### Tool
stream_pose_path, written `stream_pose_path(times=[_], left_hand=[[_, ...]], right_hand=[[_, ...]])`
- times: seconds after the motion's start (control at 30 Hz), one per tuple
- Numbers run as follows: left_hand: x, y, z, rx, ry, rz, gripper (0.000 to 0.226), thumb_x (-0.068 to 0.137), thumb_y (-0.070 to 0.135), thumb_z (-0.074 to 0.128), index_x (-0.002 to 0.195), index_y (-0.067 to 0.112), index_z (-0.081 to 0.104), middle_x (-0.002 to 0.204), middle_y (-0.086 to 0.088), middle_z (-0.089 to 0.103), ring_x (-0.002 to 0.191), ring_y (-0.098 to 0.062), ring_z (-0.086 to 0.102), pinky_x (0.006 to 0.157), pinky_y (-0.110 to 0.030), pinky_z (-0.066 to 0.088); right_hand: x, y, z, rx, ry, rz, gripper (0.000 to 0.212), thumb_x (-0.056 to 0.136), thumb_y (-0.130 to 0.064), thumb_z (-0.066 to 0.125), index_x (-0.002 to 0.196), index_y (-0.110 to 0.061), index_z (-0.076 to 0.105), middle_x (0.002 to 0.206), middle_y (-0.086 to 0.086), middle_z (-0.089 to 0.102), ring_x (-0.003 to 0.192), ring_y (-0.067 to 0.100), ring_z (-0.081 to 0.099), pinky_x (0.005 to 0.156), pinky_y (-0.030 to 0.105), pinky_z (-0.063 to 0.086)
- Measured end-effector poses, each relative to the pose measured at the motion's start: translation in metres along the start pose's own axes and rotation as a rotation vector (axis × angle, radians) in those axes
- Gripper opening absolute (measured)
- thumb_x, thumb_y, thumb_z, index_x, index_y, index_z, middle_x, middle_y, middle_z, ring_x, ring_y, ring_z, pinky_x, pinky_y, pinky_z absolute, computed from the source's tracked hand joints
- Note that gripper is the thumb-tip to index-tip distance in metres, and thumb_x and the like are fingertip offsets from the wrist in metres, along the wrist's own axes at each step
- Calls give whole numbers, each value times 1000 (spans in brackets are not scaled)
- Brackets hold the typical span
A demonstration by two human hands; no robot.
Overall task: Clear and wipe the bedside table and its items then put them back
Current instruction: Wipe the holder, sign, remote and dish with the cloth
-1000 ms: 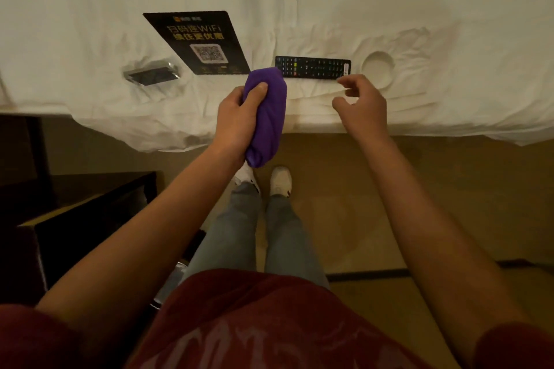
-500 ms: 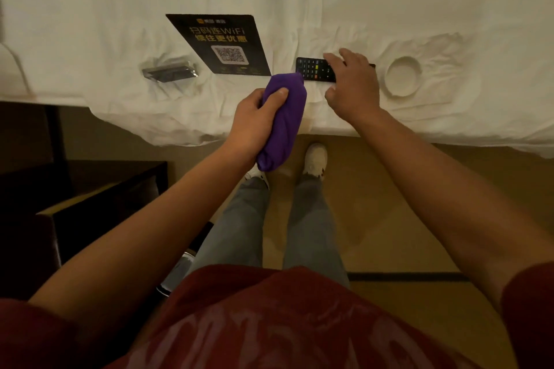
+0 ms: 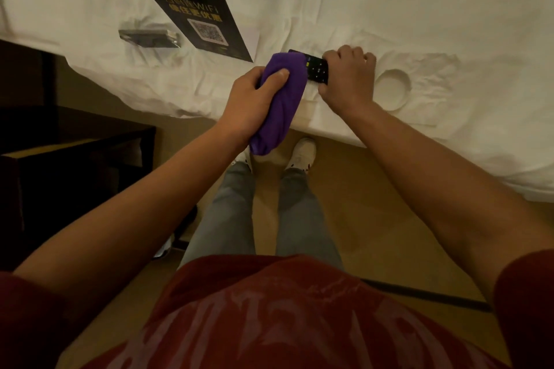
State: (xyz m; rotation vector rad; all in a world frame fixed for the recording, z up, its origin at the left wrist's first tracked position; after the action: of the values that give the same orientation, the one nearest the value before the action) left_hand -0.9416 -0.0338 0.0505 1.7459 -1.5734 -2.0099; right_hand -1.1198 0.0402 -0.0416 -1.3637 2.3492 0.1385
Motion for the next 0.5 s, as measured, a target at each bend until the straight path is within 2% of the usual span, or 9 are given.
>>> stream_pose_path(times=[0.07,0.13,0.27,0.37,0.4,0.43,0.5], left_hand=[[-4,3,6,-6,26,2,28,100,35,61,115,12,67,110,-10,73,101,-22,71,88,-39,58],[-7,6,10,-31,55,2,27,100,34,62,112,11,67,111,-13,72,102,-25,70,88,-41,57],[-11,16,17,-113,97,17,19,99,34,62,108,18,68,107,-4,75,99,-16,72,84,-30,60],[-12,24,25,-161,128,23,13,99,35,61,103,24,67,105,0,75,95,-12,73,81,-27,61],[-12,26,29,-166,133,30,13,100,35,60,102,24,66,105,-2,74,96,-15,73,81,-29,61],[-12,29,33,-153,136,49,14,101,36,59,101,24,65,105,-4,73,96,-18,72,81,-33,60],[-15,35,43,-108,138,116,17,102,38,56,101,22,62,98,-3,70,87,-15,70,76,-32,58]], right_hand=[[-3,7,-3,20,33,-14,43,87,-33,65,127,-16,61,123,10,63,118,33,55,107,49,36],[-6,13,-8,106,76,-16,45,86,-35,64,127,-16,62,120,8,65,113,31,56,99,45,41],[-17,27,-31,451,166,99,49,84,-40,67,128,-19,62,113,2,66,101,20,60,77,32,49],[-33,34,-53,788,281,240,53,87,-39,67,136,-20,60,102,-6,68,88,7,64,73,16,49],[-38,36,-59,953,307,304,52,90,-38,66,138,-20,58,96,-8,68,85,6,66,74,16,54],[-42,36,-66,1126,316,366,49,92,-36,64,139,-20,58,92,-7,68,84,7,69,74,22,60],[-48,30,-78,1408,292,462,43,95,-34,58,136,-21,59,96,3,70,88,14,72,71,31,63]])
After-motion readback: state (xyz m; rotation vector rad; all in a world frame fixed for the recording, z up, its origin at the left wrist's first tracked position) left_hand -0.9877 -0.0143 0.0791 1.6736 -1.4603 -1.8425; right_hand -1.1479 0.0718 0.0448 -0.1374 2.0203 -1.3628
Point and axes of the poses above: each hand's wrist, its own x-axis towards the middle knuckle, its own z-axis out of the palm, y = z × x, the point moved 3 cm from there along x, towards the middle knuckle
